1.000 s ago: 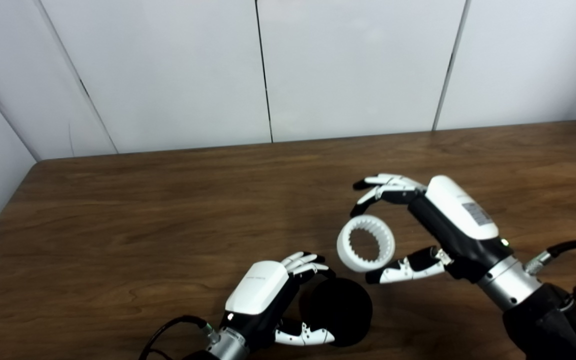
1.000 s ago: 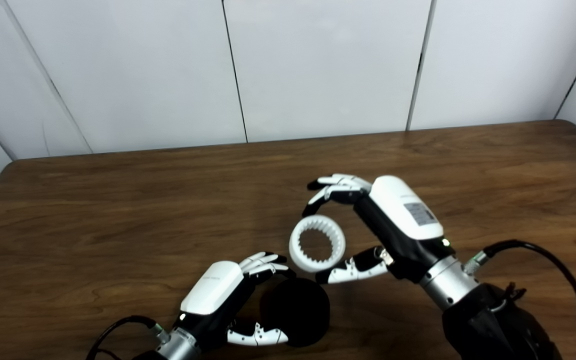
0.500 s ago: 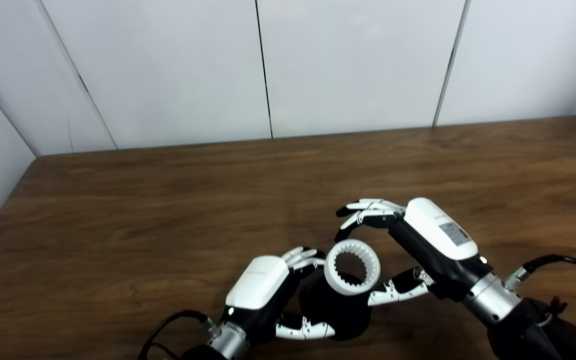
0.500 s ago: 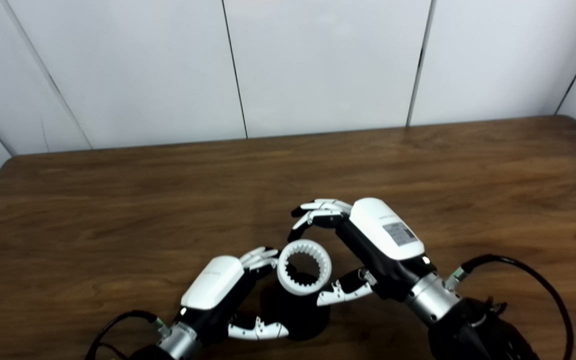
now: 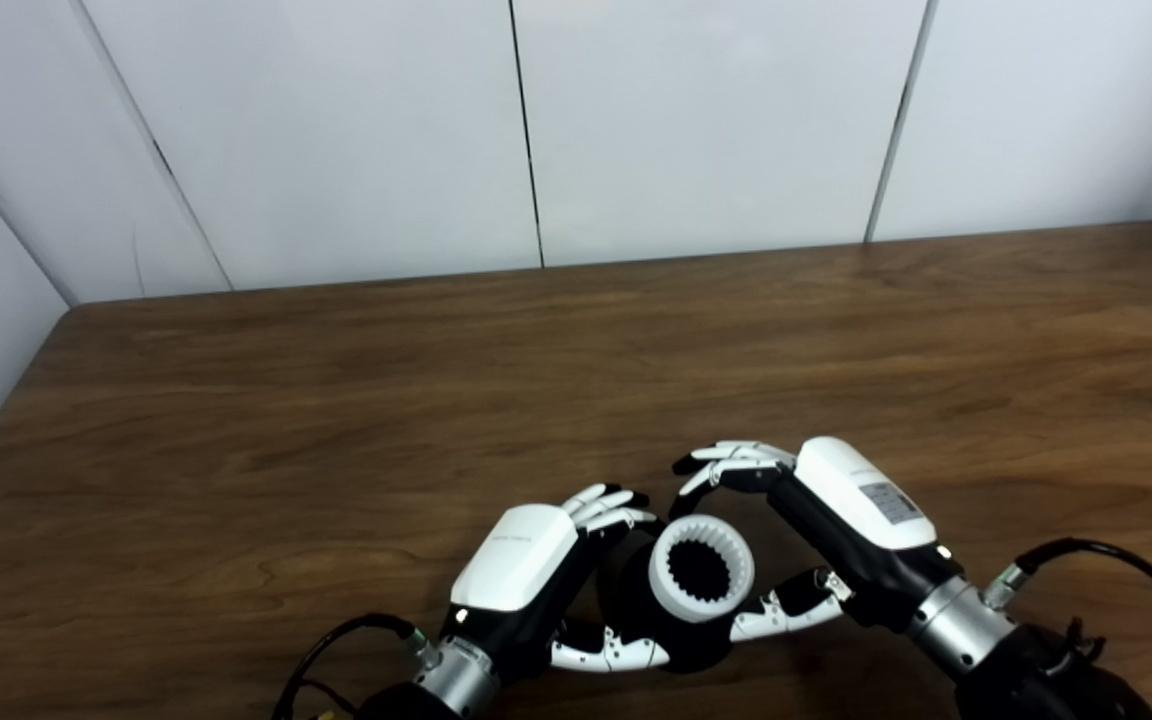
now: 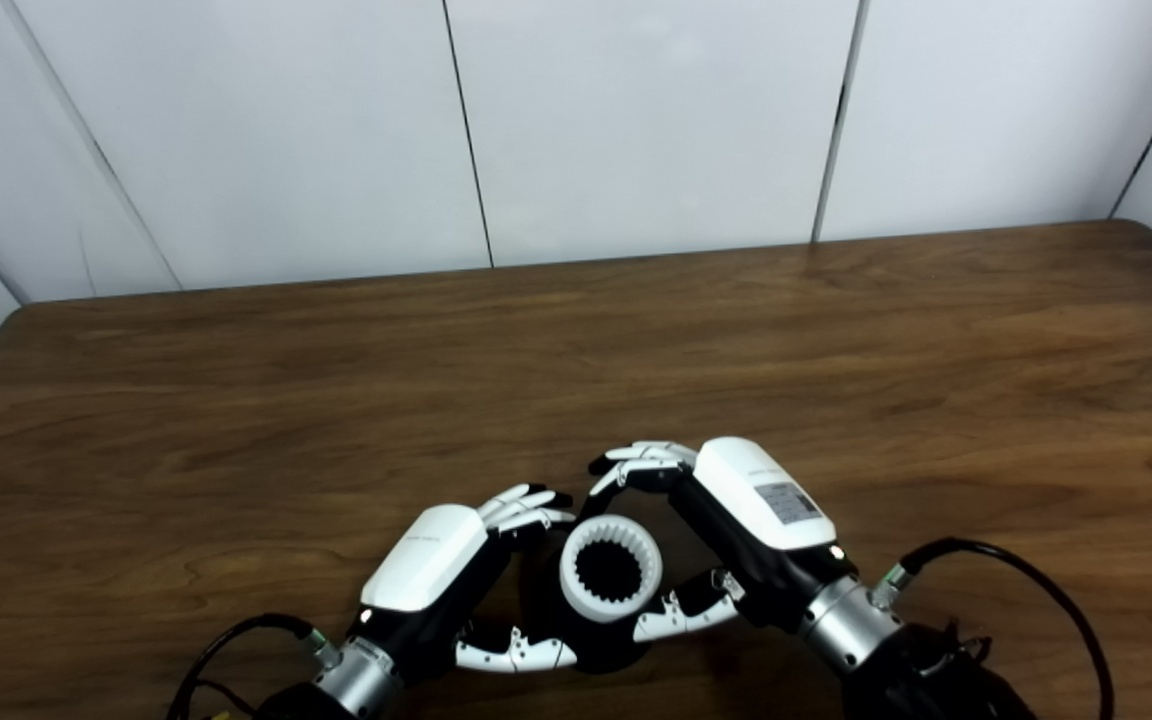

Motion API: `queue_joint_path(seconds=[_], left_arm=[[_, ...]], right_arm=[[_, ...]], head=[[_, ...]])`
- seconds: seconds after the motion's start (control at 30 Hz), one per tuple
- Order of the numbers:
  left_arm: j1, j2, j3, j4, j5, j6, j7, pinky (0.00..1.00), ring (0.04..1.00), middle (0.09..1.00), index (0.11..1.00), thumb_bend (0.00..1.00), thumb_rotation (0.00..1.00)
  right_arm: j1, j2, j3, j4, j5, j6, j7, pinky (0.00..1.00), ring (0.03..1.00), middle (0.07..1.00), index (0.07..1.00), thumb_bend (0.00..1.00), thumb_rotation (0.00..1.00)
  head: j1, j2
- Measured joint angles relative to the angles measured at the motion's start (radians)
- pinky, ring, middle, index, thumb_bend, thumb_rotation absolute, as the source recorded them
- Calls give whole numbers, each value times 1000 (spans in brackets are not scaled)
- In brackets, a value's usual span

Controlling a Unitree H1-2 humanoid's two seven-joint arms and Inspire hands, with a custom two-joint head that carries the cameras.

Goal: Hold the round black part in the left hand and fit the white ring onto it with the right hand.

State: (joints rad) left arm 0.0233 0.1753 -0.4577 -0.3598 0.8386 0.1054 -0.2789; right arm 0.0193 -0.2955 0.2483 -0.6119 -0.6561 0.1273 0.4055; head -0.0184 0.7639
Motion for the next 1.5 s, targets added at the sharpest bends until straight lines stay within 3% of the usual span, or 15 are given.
queue_joint_path(seconds=[0.7, 1.5], left_arm=[[1, -9, -3, -3, 8, 4, -2, 783, 929, 892, 742, 890, 449], [5, -24, -14, -36, 23, 70, -37, 772, 932, 902, 748, 883, 431]], right_arm=[[-8, 6, 10, 29, -4, -9, -5, 740, 859, 811, 493, 523, 151], [-53, -1, 28, 66, -18, -30, 23, 745, 860, 808, 493, 524, 152]], head=[[17, 6], [21, 15]])
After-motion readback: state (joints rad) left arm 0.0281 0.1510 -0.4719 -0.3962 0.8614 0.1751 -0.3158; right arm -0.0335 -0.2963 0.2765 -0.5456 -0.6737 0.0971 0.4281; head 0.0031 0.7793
